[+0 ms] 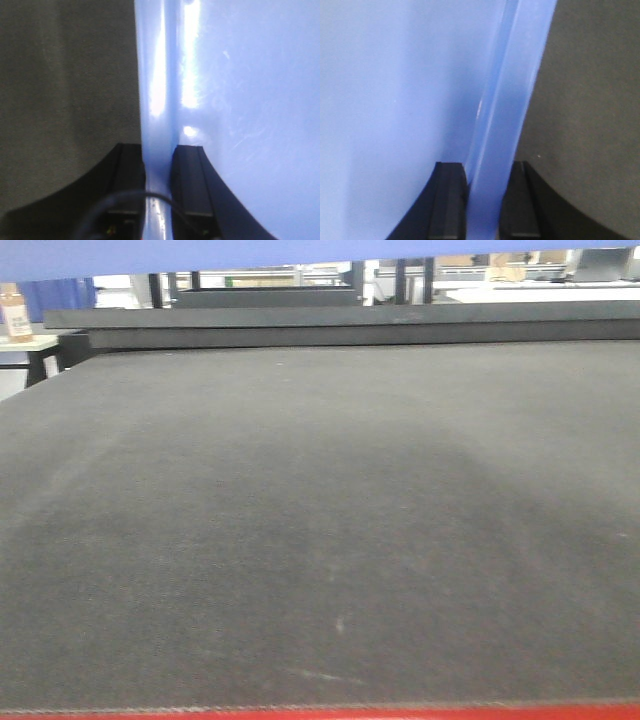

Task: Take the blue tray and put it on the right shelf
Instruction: 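Hold the tray raised with both grippers while the base turns away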

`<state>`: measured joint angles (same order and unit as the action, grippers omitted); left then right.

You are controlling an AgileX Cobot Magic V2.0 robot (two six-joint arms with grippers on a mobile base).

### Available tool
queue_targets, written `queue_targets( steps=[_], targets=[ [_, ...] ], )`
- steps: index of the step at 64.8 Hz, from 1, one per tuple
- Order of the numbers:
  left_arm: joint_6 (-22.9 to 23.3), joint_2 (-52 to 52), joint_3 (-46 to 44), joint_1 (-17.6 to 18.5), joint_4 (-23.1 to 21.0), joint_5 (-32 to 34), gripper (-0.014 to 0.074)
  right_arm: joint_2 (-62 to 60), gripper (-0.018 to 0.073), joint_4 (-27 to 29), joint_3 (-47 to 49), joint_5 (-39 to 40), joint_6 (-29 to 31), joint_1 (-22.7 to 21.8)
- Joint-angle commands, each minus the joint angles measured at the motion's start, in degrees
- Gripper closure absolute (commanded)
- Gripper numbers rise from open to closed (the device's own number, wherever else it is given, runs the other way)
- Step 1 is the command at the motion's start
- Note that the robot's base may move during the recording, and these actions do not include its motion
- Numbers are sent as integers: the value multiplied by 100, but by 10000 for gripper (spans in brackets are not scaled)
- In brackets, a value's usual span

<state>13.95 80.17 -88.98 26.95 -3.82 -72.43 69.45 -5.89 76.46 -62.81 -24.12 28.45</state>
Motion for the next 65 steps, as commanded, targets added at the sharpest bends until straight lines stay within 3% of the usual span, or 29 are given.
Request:
queue_targets(
  steps=[1,65],
  targets=[
    [-87,-207,-144,69,-160,-428,645,-145,504,-38,166,436,168,26],
    [-87,-207,-144,69,-205,-428,645,-145,504,-38,166,431,168,26]
  ],
)
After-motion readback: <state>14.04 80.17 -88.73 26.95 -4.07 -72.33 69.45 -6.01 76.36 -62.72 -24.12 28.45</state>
